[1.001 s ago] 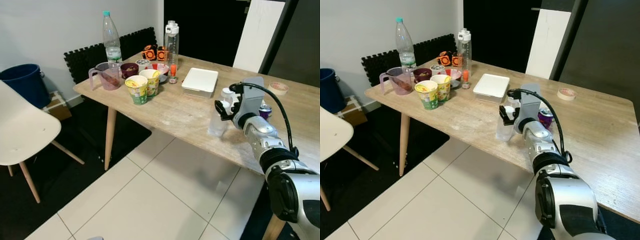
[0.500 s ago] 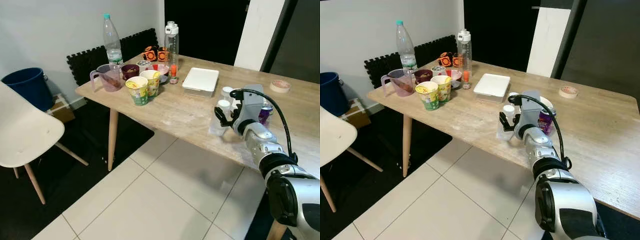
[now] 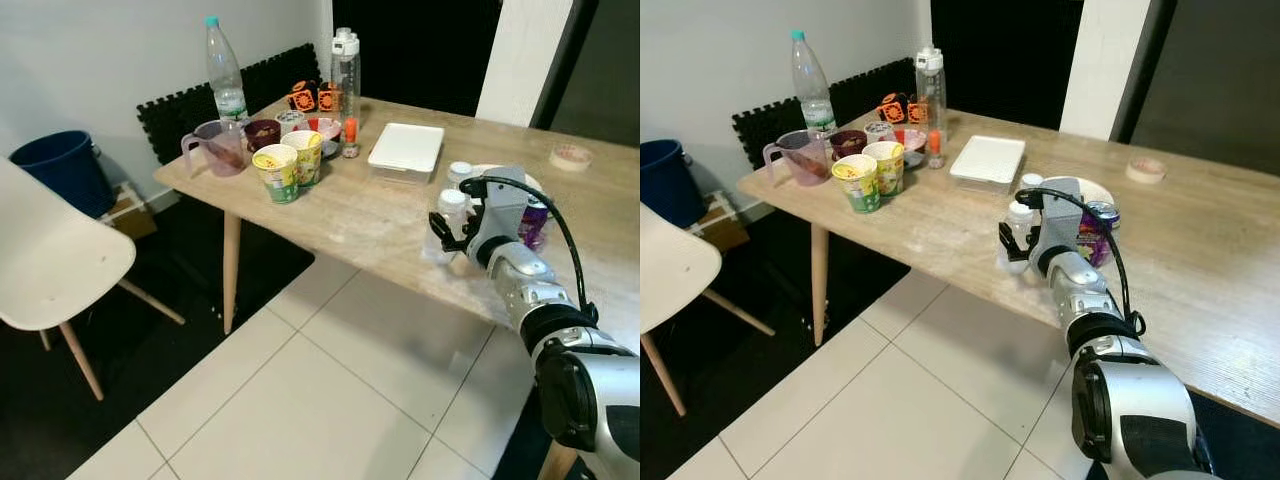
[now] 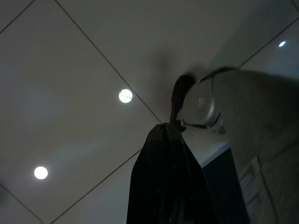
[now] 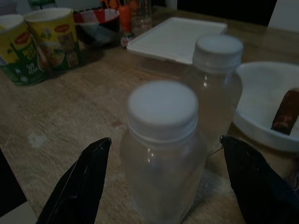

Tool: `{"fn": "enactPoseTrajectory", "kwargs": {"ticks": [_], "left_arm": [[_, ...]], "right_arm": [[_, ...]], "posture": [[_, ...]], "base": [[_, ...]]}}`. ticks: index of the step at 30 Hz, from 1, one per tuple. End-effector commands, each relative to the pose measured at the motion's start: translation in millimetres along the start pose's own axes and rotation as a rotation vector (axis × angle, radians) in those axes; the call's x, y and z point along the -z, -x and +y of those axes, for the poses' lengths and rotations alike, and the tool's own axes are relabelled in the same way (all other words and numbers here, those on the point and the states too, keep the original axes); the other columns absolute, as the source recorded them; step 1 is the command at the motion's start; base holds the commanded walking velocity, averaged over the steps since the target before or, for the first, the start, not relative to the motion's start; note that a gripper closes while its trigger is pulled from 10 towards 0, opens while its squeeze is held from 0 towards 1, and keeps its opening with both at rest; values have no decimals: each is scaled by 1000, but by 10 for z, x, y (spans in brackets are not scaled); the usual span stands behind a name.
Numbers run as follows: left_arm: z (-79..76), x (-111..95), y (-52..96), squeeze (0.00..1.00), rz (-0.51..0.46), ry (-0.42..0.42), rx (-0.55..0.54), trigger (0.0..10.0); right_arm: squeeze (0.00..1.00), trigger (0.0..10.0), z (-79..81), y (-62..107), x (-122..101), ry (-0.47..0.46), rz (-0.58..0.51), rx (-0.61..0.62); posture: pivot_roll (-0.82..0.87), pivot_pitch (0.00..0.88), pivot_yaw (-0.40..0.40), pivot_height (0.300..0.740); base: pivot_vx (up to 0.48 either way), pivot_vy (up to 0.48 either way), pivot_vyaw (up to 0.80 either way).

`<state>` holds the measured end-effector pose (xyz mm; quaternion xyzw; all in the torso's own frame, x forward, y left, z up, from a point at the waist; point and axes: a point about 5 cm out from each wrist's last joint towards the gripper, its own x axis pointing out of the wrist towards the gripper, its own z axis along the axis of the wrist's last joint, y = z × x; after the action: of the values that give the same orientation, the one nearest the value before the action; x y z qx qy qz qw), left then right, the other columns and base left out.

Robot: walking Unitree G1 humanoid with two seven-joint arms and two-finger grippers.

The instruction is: Restocking fridge

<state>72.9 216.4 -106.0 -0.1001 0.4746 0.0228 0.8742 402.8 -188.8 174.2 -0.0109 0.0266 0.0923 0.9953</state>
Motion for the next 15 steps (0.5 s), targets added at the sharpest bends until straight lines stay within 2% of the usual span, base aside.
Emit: {"fn": "enactPoseTrajectory", "kwargs": {"ticks": [1,8,12,15], "left_arm": [[69,82,58,0,31,-27,4,10000],[139,240,164,0,65,-41,3,10000],[150,252,175,0,66,-41,3,10000],[143,188,143,0,53,-43,11,10000]], "right_arm": [[0,10000,11,-11,-23,7,3,-10],[0,10000,49,-31,-152,-22,-80,-59],[0,10000,66,-38,-197,-22,-104,-82],[0,10000,98,-59,-320,2,-147,-116]], "posture": [[106,116,79,740],[103,137,89,740],[102,137,89,740],[101,133,88,740]], "base": [[0,0,0],[0,0,0],[0,0,0],[0,0,0]]}}
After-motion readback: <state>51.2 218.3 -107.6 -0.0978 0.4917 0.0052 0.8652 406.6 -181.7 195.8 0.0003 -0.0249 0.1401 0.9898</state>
